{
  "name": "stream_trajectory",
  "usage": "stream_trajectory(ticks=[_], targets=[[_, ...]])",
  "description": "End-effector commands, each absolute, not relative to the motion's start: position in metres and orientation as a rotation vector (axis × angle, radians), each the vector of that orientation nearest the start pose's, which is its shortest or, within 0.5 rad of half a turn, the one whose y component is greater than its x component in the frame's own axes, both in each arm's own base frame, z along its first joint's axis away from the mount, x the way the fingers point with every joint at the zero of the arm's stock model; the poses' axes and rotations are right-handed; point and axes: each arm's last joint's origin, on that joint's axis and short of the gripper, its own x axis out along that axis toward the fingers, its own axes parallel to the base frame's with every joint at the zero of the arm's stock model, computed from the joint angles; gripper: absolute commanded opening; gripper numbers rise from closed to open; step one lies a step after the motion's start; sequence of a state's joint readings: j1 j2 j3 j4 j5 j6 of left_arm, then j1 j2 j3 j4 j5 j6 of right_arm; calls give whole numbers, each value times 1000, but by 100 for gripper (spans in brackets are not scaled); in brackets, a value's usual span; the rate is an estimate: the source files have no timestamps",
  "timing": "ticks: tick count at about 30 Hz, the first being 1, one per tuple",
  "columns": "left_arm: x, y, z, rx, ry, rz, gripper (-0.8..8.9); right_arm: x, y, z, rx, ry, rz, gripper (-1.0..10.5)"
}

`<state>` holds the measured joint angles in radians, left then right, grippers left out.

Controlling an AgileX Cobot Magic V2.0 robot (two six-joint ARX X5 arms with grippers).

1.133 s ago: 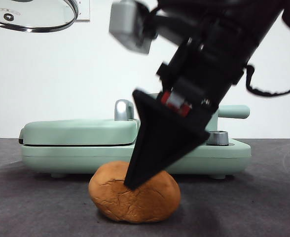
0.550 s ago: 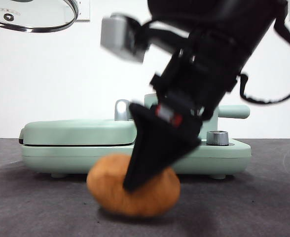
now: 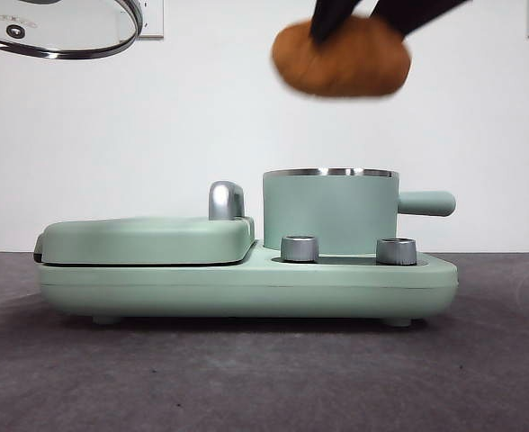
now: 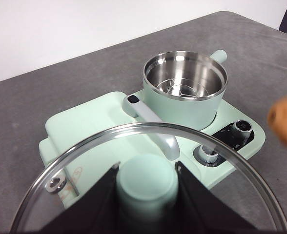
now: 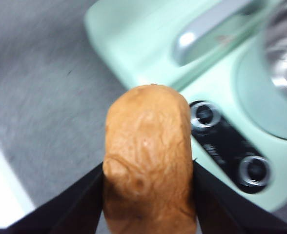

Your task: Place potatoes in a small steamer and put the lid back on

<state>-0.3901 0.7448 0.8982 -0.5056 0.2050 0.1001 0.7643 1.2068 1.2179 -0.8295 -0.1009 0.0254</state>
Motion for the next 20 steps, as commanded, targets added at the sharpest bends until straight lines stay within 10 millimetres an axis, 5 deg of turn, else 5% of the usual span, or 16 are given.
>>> stream_trajectory(ticks=[1, 9, 20], targets=[[135, -62, 353, 123, 283, -607, 15, 182, 165, 364, -190, 800, 748, 221], [135, -62, 353, 125, 281, -608, 15, 247, 161, 387, -203, 807, 637, 221], [135, -62, 353, 125, 282, -608, 15, 334, 176, 364, -249, 860, 582, 222]])
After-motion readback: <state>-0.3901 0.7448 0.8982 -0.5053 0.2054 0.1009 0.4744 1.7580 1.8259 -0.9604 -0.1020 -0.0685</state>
